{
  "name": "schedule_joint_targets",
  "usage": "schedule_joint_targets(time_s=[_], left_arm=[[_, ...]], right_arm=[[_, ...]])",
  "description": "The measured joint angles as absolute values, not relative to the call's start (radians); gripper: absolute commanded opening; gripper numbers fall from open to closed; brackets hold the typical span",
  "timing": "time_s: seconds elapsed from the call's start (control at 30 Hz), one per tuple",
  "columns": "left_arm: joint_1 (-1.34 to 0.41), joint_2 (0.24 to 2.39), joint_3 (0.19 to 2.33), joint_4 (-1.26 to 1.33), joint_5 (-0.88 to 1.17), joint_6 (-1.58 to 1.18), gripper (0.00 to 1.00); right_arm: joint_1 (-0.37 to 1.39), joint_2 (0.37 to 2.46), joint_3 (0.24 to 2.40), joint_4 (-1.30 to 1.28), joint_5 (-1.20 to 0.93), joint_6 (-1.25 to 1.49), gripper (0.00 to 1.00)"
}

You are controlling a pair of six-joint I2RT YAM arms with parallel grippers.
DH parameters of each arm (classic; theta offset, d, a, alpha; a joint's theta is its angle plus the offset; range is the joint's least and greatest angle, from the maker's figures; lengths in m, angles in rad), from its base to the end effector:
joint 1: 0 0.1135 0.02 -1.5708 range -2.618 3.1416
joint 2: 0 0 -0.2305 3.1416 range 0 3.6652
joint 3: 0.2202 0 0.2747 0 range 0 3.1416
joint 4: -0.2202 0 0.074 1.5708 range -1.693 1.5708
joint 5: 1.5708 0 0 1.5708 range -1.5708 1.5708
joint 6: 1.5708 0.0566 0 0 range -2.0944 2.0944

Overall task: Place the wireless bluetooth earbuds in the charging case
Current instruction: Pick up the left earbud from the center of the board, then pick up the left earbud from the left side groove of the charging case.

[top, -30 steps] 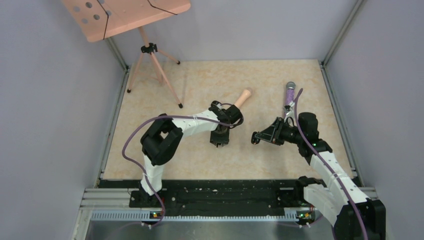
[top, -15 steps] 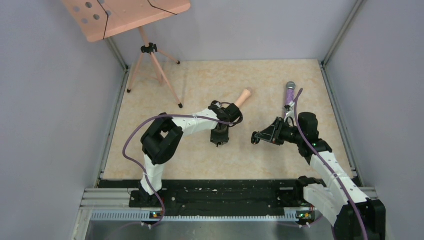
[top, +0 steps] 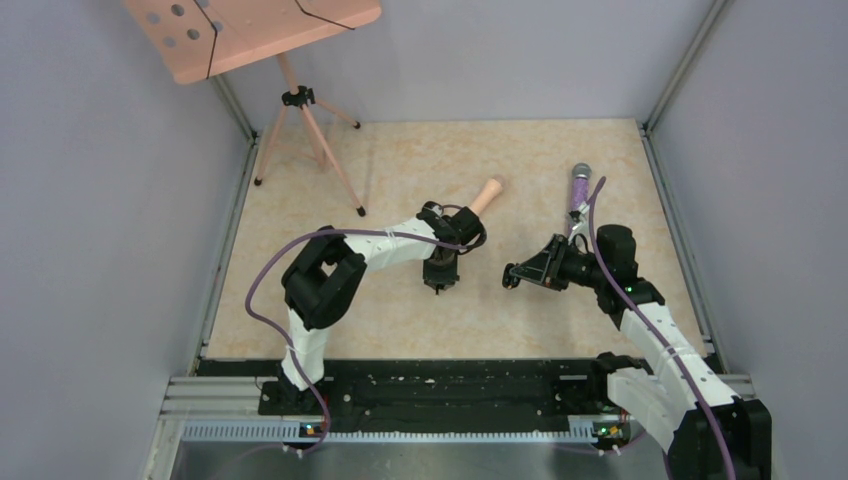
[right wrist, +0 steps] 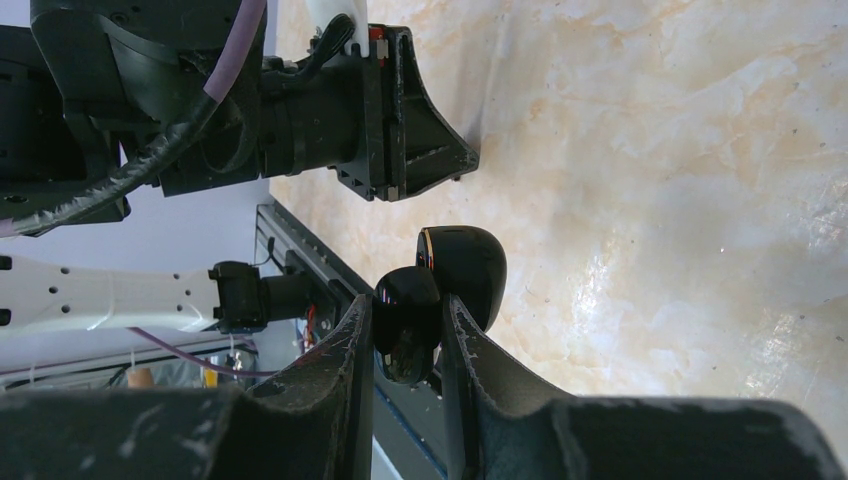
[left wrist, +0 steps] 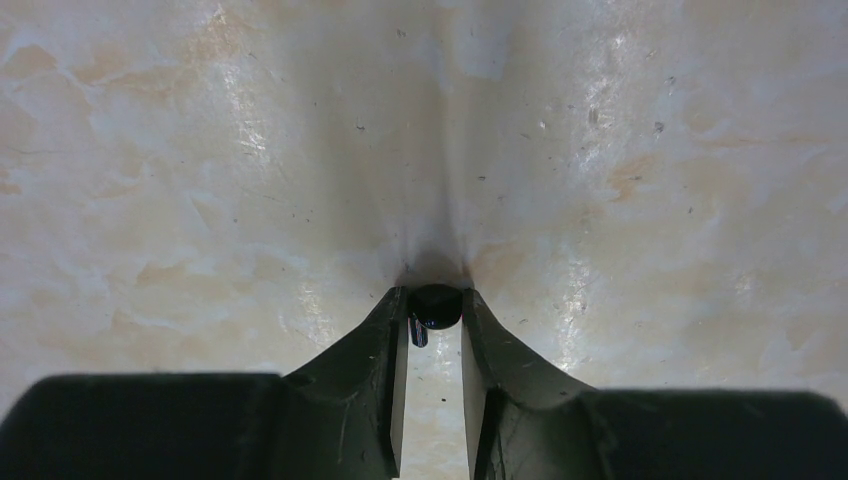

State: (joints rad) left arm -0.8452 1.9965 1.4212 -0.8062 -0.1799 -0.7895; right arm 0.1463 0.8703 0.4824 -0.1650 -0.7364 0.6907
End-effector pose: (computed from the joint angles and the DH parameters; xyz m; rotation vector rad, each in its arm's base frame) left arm 0.2711 -0.2904 0.1005 0.0556 2.8810 -0.0217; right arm 0.2328 0.0727 0.1830 0.1339 2.2219 1.2605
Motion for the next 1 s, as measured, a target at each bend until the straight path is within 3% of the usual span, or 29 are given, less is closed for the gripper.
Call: schedule_joint_targets(time_s=[0.3,0.5,0.87,1.0], left_arm=[[-0.845,1.975,1.407,-0.797,-0.227,-0.768,0.15],[-0.845,1.813,1.395,-0.752,-0.307,-0.712,0.1],[-0.843,1.437,1.227,-0.349,-0.362,-0.558,0.1],[-0.843,1.379,1.135,-0.202,-0.341,-0.509,0.16]], right_arm=[[0.146,0.87,0.482,-0.165,-0.737,0.691,0.0],[0.146,0.873,0.482,-0.127,-0.758,0.72,0.0],[0.202,1.036,0.454,0.195,-0.833,0.91,0.0],[0.235,1.15,0.454,0.375,-0.872,1.021,0.0]])
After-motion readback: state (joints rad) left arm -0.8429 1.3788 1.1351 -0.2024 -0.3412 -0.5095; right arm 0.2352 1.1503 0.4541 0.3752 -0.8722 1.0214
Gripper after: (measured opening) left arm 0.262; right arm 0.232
